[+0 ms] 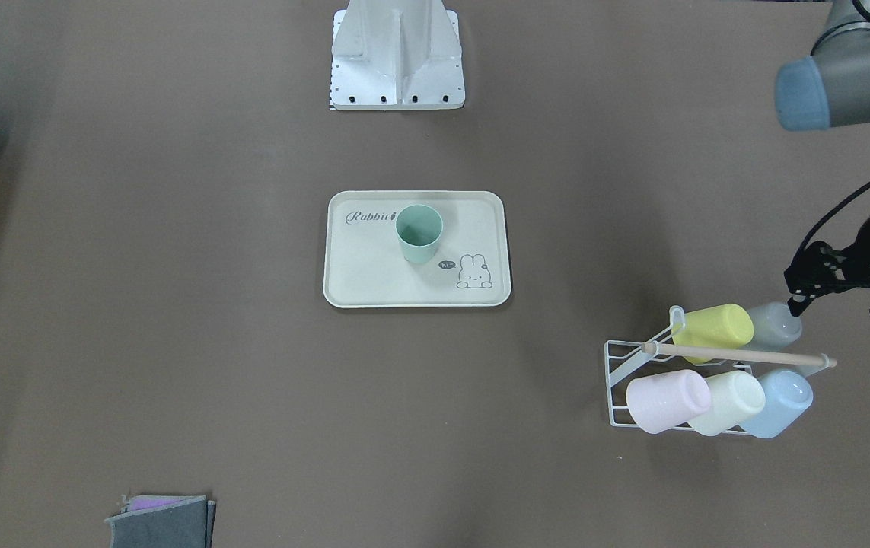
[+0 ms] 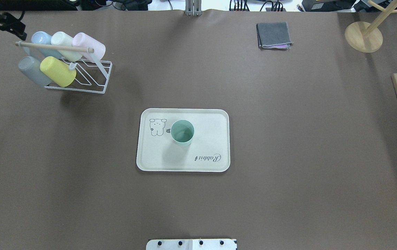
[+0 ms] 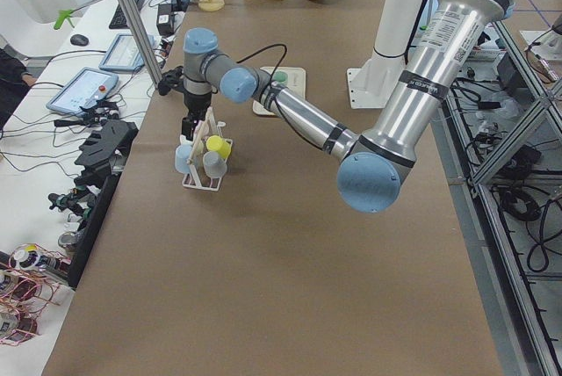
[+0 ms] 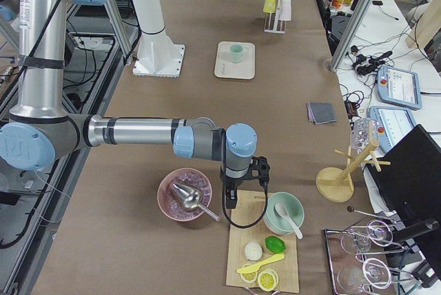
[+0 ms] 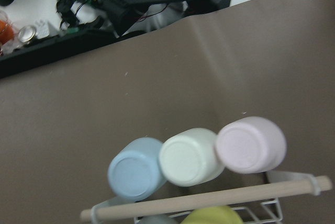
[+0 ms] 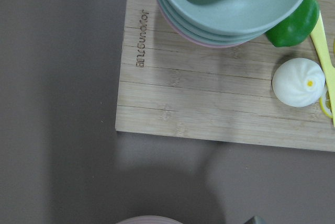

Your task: Pick up and place green cup on tray

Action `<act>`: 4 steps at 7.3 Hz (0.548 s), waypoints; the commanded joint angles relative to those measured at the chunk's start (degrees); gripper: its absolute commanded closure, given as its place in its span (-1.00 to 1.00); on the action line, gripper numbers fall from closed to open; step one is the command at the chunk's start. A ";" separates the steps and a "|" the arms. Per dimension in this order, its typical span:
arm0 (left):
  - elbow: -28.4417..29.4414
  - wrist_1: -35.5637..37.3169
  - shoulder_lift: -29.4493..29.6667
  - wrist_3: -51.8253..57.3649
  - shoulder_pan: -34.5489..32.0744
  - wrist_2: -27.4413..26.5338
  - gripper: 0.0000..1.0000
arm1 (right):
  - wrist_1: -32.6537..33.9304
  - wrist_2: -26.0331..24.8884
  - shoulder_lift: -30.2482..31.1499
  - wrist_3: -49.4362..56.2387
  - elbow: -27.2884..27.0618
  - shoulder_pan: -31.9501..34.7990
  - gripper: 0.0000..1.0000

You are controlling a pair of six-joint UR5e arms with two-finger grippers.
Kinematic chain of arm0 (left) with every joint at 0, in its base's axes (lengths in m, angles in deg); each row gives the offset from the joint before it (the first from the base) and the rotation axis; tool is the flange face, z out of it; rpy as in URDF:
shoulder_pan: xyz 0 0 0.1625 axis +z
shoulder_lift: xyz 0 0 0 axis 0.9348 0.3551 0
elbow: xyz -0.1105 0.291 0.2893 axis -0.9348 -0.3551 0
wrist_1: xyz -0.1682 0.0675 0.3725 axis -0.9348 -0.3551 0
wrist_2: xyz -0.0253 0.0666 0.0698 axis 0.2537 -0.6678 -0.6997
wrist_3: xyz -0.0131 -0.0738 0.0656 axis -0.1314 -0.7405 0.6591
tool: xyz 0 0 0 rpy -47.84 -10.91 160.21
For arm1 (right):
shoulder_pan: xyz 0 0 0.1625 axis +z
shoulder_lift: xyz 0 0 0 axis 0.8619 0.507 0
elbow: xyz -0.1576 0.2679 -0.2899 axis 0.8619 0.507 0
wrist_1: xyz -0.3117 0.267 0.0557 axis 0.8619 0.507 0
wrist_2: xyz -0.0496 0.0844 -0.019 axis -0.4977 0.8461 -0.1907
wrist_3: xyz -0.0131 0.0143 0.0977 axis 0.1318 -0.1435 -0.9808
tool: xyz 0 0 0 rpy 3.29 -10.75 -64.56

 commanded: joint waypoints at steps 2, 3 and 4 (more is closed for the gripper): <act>10.85 -0.23 -5.70 15.20 -9.81 15.13 -0.97 | 0.00 0.00 0.09 0.02 -0.01 0.00 -1.00; 10.94 -0.14 -8.53 16.91 -11.40 12.87 -0.97 | 0.00 0.00 0.18 0.10 -0.01 0.00 -1.00; 10.86 -0.49 -13.43 17.54 -11.76 8.49 -0.97 | 0.00 0.08 0.09 0.11 -0.01 0.00 -1.00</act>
